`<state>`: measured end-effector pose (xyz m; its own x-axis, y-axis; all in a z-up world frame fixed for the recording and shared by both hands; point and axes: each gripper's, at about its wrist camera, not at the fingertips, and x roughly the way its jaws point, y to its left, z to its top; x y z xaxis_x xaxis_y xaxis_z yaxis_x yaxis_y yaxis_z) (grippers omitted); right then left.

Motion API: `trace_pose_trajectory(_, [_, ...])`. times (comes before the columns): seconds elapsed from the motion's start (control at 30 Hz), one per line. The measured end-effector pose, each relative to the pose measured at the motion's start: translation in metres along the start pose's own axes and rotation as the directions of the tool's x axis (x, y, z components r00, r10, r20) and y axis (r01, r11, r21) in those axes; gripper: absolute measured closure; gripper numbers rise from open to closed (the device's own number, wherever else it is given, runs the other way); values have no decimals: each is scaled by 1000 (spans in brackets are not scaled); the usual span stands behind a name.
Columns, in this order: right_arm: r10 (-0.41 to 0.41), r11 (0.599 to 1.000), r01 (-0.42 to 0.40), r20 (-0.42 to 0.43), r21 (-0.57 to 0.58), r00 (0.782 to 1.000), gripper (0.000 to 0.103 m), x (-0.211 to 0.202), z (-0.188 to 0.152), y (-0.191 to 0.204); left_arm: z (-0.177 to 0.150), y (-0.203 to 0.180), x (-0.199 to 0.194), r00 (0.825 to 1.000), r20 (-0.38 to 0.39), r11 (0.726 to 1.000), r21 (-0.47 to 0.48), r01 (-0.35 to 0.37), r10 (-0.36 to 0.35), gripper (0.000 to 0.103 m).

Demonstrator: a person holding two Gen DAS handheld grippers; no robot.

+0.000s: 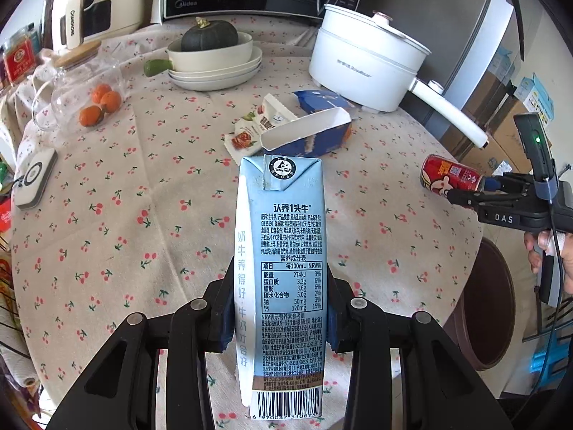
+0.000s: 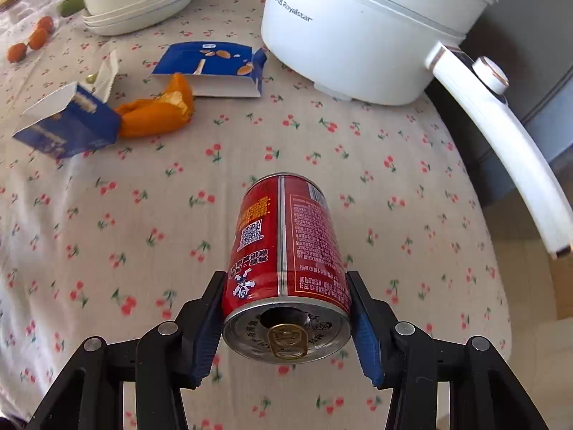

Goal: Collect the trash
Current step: 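Carry the carton and red can over the brown bin with both grippers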

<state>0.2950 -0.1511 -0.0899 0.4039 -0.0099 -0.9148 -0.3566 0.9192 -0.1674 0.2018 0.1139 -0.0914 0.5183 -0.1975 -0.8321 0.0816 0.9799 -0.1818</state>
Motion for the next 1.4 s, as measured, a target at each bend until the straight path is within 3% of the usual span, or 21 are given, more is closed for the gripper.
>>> trace_pose_trajectory(0.37, [73, 991, -78, 47, 113, 996, 48, -72, -91, 2, -32, -61, -41, 997, 17, 997, 40, 72, -73, 63])
trace_pose_trajectory(0.67, [85, 969, -93, 44, 228, 995, 48, -102, -163, -23, -46, -124, -40, 988, -12, 980, 126, 155, -155, 63])
trace_pose_trajectory(0.8, [70, 948, -75, 27, 310, 997, 48, -108, -188, -44, -51, -156, -29, 975, -53, 962, 159, 223, -217, 63])
trace_pose_trajectory(1.0, [25, 944, -27, 11, 330, 1000, 47, -110, -216, -66, -62, -209, -7, 953, -127, 929, 220, 296, -274, 63])
trace_pose_trajectory(1.17, [15, 931, -11, -9, 364, 1000, 47, -107, -235, -85, -67, -241, 15, 927, -180, 908, 209, 362, -328, 63])
trace_pose_trajectory(1.4, [16, 923, -3, -33, 385, 999, 47, -104, -251, -104, -68, -272, 32, 907, -196, 877, 243, 414, -373, 62])
